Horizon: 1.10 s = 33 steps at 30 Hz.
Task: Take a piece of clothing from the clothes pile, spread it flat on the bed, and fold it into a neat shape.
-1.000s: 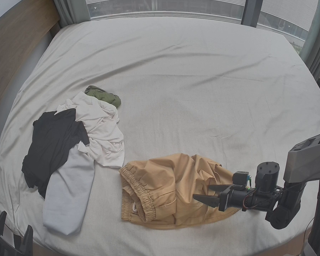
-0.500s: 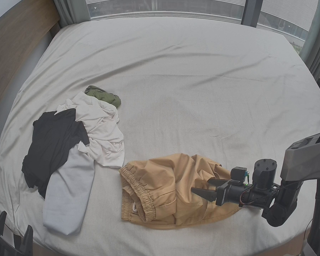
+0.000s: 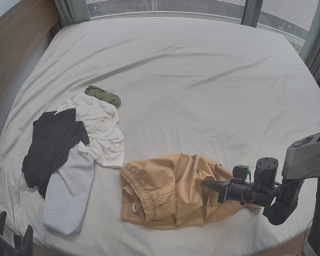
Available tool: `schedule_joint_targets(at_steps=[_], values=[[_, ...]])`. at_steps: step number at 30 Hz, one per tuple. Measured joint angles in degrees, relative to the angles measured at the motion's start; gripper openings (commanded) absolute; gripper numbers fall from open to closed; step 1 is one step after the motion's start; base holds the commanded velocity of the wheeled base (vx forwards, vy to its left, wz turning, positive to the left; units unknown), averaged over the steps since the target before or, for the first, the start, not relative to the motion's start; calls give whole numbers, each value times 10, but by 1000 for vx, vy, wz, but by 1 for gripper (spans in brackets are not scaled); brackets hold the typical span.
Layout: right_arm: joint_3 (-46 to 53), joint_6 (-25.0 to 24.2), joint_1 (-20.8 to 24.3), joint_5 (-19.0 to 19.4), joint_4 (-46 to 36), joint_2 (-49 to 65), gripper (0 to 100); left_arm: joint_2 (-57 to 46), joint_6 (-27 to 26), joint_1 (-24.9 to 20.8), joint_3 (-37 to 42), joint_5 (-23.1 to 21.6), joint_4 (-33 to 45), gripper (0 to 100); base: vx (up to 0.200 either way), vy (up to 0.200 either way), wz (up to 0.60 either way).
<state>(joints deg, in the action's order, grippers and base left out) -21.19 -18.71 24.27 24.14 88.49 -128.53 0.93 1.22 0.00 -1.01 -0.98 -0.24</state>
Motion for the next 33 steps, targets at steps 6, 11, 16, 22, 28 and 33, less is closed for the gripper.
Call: schedule_joint_targets(at_steps=[6, 11, 16, 22, 28, 33], values=[[5, 0, -9, 0, 0, 8, 0, 0, 0, 0, 0, 0, 0, 100, 0, 0, 0], [11, -1, -20, 2, -1, 22, 0, 0, 0, 0, 0, 0, 0, 100, 0, 0, 0], [12, 0, -20, 3, -2, 26, 0, 0, 0, 0, 0, 0, 0, 100, 0, 0, 0], [11, 2, -17, 1, -2, 19, 100, 0, 1, 0, 0, 0, 1, 100, 0, 0, 0], [8, 1, -14, 1, -1, 14, 100, 0, 1, 0, 0, 0, 0, 100, 0, 0, 0], [-2, 0, -12, -1, -1, 9, 100, 0, 1, 0, 0, 0, 1, 100, 0, 0, 0]])
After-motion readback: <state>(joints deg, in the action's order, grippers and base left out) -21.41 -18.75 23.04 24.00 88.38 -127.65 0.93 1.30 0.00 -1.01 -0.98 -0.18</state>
